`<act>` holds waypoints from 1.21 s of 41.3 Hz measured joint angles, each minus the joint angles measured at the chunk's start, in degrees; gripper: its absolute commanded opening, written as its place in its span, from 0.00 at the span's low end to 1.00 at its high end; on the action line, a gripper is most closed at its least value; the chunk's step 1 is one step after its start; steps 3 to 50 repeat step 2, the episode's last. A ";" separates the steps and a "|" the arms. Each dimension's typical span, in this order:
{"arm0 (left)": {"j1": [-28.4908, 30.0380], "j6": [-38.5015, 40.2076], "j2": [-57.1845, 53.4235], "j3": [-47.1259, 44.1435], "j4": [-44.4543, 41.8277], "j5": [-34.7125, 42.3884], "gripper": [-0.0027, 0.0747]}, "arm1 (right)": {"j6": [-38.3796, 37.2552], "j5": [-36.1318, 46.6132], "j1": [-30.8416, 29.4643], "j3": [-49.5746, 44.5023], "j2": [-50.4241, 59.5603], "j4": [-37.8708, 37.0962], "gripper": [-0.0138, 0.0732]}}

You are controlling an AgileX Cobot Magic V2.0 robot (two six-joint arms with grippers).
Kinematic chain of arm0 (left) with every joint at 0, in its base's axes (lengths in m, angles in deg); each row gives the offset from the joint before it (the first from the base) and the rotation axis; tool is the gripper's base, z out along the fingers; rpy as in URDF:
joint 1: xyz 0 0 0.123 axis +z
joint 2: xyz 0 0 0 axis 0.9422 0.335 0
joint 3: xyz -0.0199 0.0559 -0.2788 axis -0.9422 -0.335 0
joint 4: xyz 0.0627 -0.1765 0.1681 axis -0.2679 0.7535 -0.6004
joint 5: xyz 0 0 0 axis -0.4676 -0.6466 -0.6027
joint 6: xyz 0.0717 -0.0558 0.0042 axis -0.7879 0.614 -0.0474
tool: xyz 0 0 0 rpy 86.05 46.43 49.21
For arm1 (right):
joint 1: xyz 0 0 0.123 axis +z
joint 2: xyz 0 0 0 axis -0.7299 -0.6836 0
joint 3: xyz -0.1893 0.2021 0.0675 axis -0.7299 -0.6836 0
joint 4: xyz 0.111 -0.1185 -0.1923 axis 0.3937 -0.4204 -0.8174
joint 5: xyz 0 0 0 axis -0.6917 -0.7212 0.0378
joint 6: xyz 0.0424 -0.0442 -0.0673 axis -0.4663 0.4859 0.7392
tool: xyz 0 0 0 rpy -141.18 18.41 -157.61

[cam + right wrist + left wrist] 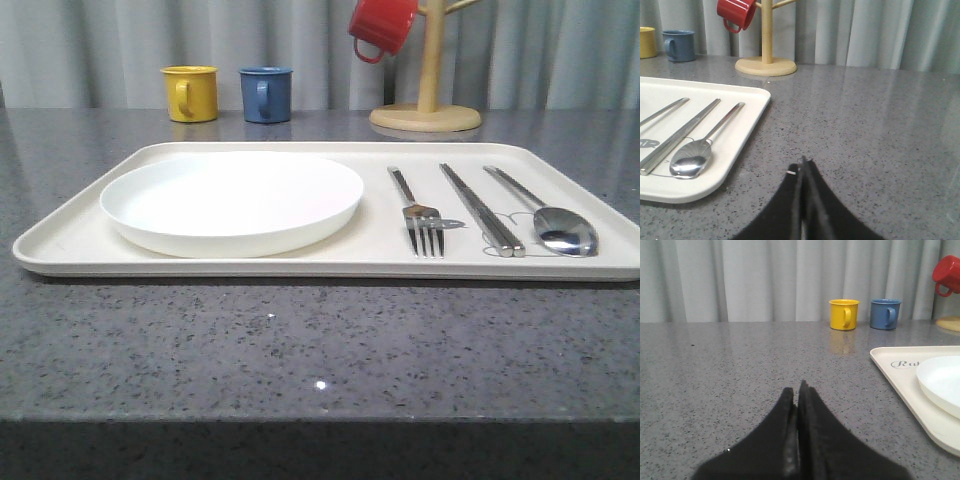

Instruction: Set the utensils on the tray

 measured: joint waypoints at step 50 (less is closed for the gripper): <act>-0.10 0.00 0.00 0.00 0.00 0.00 0.01 | 0.00 0.00 0.00 0.00 0.00 0.00 0.03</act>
